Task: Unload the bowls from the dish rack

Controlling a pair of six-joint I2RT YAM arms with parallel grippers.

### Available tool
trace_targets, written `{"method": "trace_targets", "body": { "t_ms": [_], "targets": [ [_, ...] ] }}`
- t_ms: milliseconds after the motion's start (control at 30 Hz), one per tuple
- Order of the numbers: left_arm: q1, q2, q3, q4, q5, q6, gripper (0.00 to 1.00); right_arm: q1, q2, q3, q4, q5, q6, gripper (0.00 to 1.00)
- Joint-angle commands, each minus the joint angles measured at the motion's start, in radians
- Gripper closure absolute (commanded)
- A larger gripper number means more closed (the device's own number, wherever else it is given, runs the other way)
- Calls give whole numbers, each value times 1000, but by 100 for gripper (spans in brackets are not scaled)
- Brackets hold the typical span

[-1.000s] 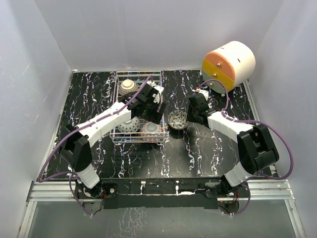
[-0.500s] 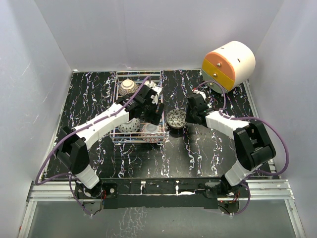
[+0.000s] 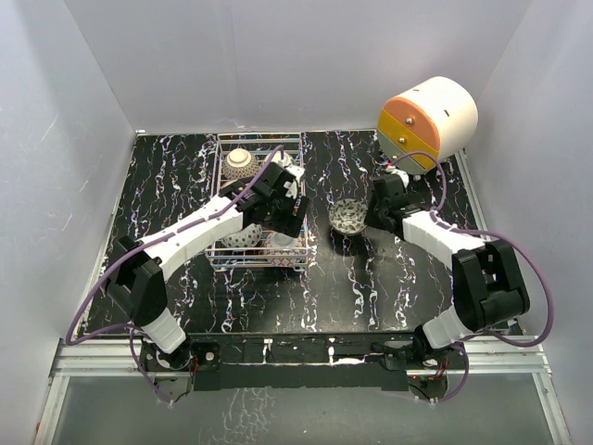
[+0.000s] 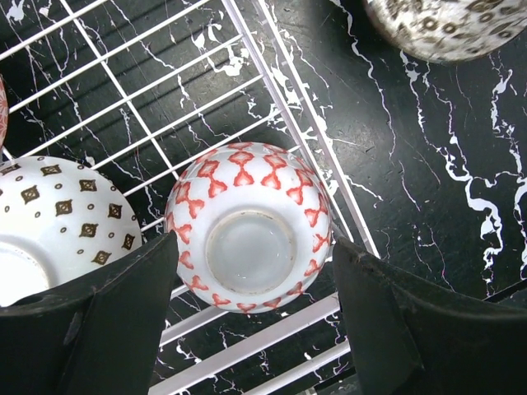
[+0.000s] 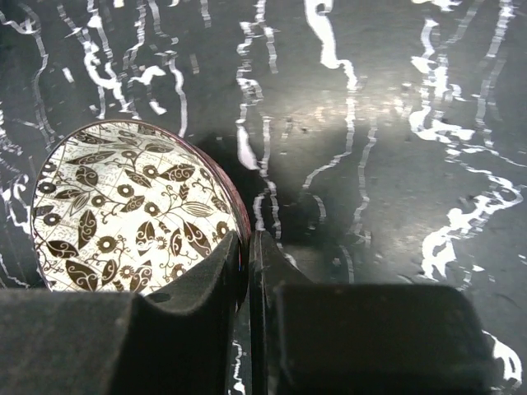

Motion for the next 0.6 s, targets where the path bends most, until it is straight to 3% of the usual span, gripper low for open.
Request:
{"method": "trace_targets", "body": {
  "t_ms": [0,400,567],
  "targets": [
    [-9,-54,-8,1,16,-11,26,-75,-72,-27,59,-14,4,92],
    [-14,-51,-27,9,9,-18,26,-142,-104,-103,76,-37,-5,91],
    [-14,-48,-35,12,-3,-26,26,-142,-129,-117,82,-38,-4,69]
  ]
}}
